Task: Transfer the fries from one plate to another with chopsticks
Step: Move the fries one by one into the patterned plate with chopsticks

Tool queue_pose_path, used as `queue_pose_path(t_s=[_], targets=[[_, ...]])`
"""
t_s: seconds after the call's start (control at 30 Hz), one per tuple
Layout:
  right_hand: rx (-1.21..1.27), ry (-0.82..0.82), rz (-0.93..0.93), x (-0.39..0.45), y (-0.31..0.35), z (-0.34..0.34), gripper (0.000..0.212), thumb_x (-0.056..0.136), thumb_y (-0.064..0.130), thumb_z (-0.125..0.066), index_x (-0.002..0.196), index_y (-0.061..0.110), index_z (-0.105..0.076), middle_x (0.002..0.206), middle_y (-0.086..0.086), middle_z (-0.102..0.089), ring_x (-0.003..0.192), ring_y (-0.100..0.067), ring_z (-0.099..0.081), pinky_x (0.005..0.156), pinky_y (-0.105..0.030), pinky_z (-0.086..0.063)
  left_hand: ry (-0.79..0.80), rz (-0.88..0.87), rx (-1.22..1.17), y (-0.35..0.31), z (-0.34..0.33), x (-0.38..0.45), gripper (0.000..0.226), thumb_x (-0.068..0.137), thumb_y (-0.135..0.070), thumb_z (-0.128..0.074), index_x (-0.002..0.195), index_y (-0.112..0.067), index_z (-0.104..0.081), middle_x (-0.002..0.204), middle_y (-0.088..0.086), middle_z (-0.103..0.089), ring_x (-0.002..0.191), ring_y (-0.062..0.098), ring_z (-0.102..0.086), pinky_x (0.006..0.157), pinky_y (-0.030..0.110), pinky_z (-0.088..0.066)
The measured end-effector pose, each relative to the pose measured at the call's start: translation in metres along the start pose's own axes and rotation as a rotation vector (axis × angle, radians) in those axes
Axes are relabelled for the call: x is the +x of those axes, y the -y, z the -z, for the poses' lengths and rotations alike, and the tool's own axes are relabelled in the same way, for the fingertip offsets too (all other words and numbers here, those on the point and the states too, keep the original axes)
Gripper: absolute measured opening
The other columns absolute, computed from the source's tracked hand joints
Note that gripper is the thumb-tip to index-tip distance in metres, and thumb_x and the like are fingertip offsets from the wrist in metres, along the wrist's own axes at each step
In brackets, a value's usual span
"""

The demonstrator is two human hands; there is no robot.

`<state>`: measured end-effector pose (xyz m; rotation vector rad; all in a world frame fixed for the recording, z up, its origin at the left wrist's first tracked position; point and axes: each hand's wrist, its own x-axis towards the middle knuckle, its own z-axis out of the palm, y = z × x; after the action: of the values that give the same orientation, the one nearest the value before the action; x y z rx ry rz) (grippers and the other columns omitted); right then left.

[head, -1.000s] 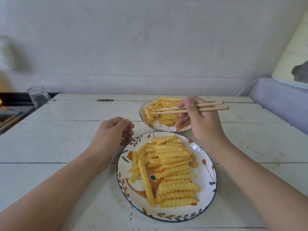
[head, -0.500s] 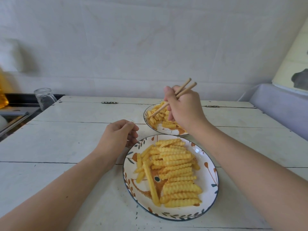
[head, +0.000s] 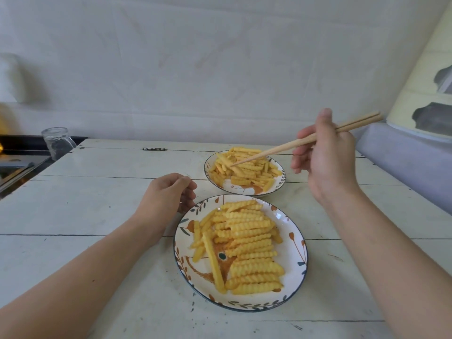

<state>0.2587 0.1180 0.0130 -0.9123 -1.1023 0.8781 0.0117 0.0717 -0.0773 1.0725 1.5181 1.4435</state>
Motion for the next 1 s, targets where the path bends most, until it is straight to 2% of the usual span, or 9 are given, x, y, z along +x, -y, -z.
queue_pose_path(t_s=[0.17,0.53,0.63,0.8,1.0], targets=[[0.022,0.138,-0.125,-0.039,0.025,0.013,0.055,0.106,0.045,-0.040,0.070,0.006,-0.055,0.048,-0.008,-0.047,0.034,-0.022,-0.043,0.039,-0.023,-0.033,-0.005,-0.006,-0.009,-0.003,-0.001,-0.005,0.028,0.105,-0.015,-0.051,0.088,-0.003,-0.070,0.070,0.005,-0.064,0.063,0.018,-0.060,0.066,0.031,-0.051],[-0.230,0.311,-0.075,-0.101,0.043,0.015,0.057,0.103,0.046,-0.044,0.069,0.003,-0.059,0.049,-0.012,-0.051,0.035,-0.029,-0.052,0.037,-0.028,-0.039,-0.018,-0.017,-0.006,-0.004,0.001,-0.009,0.026,0.104,-0.014,-0.051,0.090,-0.002,-0.070,0.073,0.007,-0.065,0.062,0.017,-0.062,0.069,0.035,-0.052],[-0.267,0.310,-0.017,-0.098,0.048,0.012,0.055,0.103,0.044,-0.047,0.067,0.004,-0.059,0.048,-0.011,-0.050,0.032,-0.028,-0.049,0.036,-0.027,-0.038,-0.016,-0.020,-0.002,-0.004,0.001,-0.009,0.026,0.103,-0.014,-0.052,0.090,-0.002,-0.071,0.072,0.005,-0.065,0.062,0.017,-0.062,0.069,0.034,-0.053],[-0.148,0.191,0.155,-0.062,0.043,0.008,0.048,0.105,0.035,-0.047,0.066,0.011,-0.060,0.049,-0.007,-0.048,0.032,-0.023,-0.040,0.037,-0.023,-0.032,-0.016,-0.019,0.011,-0.002,-0.001,-0.007,0.027,0.103,-0.015,-0.052,0.089,-0.003,-0.071,0.071,0.003,-0.066,0.061,0.015,-0.061,0.066,0.029,-0.053],[-0.217,0.267,0.168,-0.012,0.001,-0.002,0.045,0.106,0.035,-0.047,0.075,0.007,-0.062,0.055,-0.006,-0.051,0.037,-0.019,-0.043,0.039,-0.022,-0.035,-0.001,-0.038,0.118,0.001,-0.002,-0.003,0.028,0.103,-0.017,-0.052,0.087,-0.007,-0.073,0.071,0.002,-0.068,0.062,0.010,-0.060,0.057,0.018,-0.048]])
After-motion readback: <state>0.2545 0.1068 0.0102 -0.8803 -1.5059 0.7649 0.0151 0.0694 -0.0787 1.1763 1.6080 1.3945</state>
